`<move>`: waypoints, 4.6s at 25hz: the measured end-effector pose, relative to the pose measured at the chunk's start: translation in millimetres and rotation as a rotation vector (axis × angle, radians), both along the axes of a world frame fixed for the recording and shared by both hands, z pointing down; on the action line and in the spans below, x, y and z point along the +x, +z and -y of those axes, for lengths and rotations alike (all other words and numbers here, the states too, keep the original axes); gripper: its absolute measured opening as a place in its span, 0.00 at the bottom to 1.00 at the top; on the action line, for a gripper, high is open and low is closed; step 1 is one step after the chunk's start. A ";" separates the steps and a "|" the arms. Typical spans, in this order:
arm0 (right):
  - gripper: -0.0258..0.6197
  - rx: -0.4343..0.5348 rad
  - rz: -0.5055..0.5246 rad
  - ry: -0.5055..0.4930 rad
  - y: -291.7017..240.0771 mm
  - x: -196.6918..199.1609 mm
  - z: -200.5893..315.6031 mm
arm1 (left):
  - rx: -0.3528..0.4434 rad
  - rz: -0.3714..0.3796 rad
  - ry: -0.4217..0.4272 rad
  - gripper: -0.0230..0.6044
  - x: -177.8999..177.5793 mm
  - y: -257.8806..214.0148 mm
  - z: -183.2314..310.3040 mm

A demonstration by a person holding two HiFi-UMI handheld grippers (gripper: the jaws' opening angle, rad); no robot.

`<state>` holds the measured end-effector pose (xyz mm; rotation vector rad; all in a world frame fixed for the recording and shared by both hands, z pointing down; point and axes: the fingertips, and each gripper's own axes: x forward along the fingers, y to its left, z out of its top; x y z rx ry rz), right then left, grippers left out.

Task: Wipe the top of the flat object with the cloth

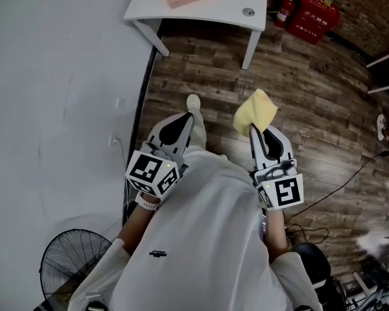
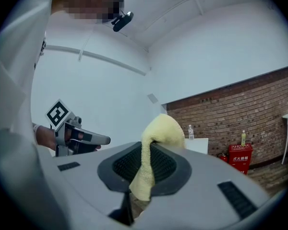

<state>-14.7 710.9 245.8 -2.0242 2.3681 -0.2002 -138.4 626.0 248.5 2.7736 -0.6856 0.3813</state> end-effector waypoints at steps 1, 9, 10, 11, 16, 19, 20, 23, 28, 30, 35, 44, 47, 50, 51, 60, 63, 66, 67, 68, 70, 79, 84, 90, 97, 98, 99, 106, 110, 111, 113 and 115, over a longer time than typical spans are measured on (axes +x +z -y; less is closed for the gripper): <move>0.12 -0.001 -0.004 -0.003 1.2 2.9 10.1 | 0.003 -0.001 -0.005 0.06 0.7 1.0 11.0; 0.12 -0.024 -0.028 -0.018 11.2 19.5 127.8 | -0.027 -0.036 -0.033 0.06 17.9 16.4 137.3; 0.12 -0.032 -0.029 -0.014 11.3 24.2 148.4 | -0.033 -0.037 -0.028 0.06 24.1 17.4 158.0; 0.12 -0.038 -0.029 -0.008 10.1 29.3 169.5 | -0.042 -0.037 -0.022 0.06 30.9 17.7 178.9; 0.12 -0.067 -0.015 0.013 -3.6 52.0 281.7 | -0.077 -0.030 0.011 0.06 61.8 10.7 286.0; 0.12 -0.077 -0.016 0.011 -11.4 64.4 349.4 | -0.075 -0.026 0.015 0.06 73.9 2.7 349.5; 0.12 -0.077 -0.017 0.009 -13.6 66.3 369.5 | -0.075 -0.026 0.011 0.06 74.2 1.2 368.9; 0.12 -0.085 -0.012 0.003 -15.3 71.7 425.3 | -0.081 -0.035 -0.013 0.06 71.1 -0.4 423.7; 0.12 -0.108 -0.040 -0.005 -16.6 81.3 493.7 | -0.091 -0.054 -0.035 0.06 76.4 -0.9 491.6; 0.12 -0.112 -0.047 -0.017 -16.2 83.1 506.2 | -0.092 -0.054 -0.043 0.06 81.2 1.0 505.2; 0.12 -0.137 -0.046 -0.077 -11.6 96.3 528.0 | -0.115 -0.058 -0.086 0.06 96.0 3.7 520.3; 0.11 -0.158 -0.022 -0.220 -3.4 114.1 572.3 | -0.143 -0.046 -0.198 0.06 110.7 12.6 548.7; 0.11 -0.165 -0.026 -0.278 -0.1 112.8 588.3 | -0.135 -0.038 -0.231 0.06 112.6 14.2 556.0; 0.11 -0.180 -0.032 -0.327 6.0 108.9 605.0 | -0.143 -0.039 -0.274 0.06 110.0 17.5 565.6; 0.11 -0.184 -0.033 -0.343 8.0 106.9 611.0 | -0.147 -0.039 -0.288 0.06 108.8 19.2 568.8; 0.11 -0.210 -0.038 -0.469 30.2 85.3 666.6 | -0.174 -0.018 -0.376 0.06 104.1 43.2 598.4; 0.11 -0.213 -0.036 -0.477 38.5 83.6 686.2 | -0.187 -0.010 -0.398 0.06 104.0 53.7 610.0; 0.11 -0.234 -0.023 -0.506 50.1 78.8 705.0 | -0.202 0.000 -0.418 0.06 104.2 65.8 621.9; 0.11 -0.244 -0.022 -0.520 55.2 76.5 710.7 | -0.208 0.004 -0.424 0.06 104.2 70.7 625.7; 0.11 -0.255 -0.021 -0.535 60.6 74.2 716.1 | -0.214 0.008 -0.431 0.06 104.1 75.8 629.5; 0.11 -0.279 -0.017 -0.564 71.7 70.8 726.0 | -0.229 0.015 -0.445 0.06 103.7 85.8 636.3; 0.11 -0.418 0.004 -0.666 127.7 49.7 758.2 | -0.315 0.042 -0.483 0.06 99.3 134.6 651.8; 0.11 -0.481 0.036 -0.702 156.1 33.6 765.3 | -0.353 0.056 -0.493 0.06 96.1 158.0 656.0; 0.11 -0.557 0.044 -0.708 189.7 15.9 771.2 | -0.366 0.069 -0.478 0.06 97.0 169.7 657.9; 0.11 -0.628 0.052 -0.695 220.5 7.1 774.0 | -0.381 0.094 -0.472 0.06 92.1 183.7 658.3; 0.11 -0.633 0.044 -0.694 223.5 6.1 774.6 | -0.382 0.095 -0.471 0.06 91.1 185.2 659.0; 0.11 -0.638 0.034 -0.692 226.3 5.6 775.2 | -0.384 0.095 -0.469 0.06 90.8 186.6 659.5; 0.12 -0.653 -0.105 -0.667 236.4 9.8 777.4 | -0.395 0.098 -0.442 0.06 95.0 192.9 655.8; 0.12 -0.660 -0.142 -0.646 235.6 17.5 777.1 | -0.403 0.101 -0.421 0.06 98.5 197.5 652.7; 0.12 -0.660 -0.152 -0.642 235.3 20.0 776.6 | -0.403 0.102 -0.418 0.06 99.2 198.7 652.2; 0.12 -0.664 -0.159 -0.632 235.7 25.2 775.1 | -0.404 0.103 -0.415 0.06 100.5 200.8 652.2; 0.12 -0.672 -0.155 -0.620 236.6 30.5 773.8 | -0.402 0.104 -0.412 0.06 101.7 202.3 653.2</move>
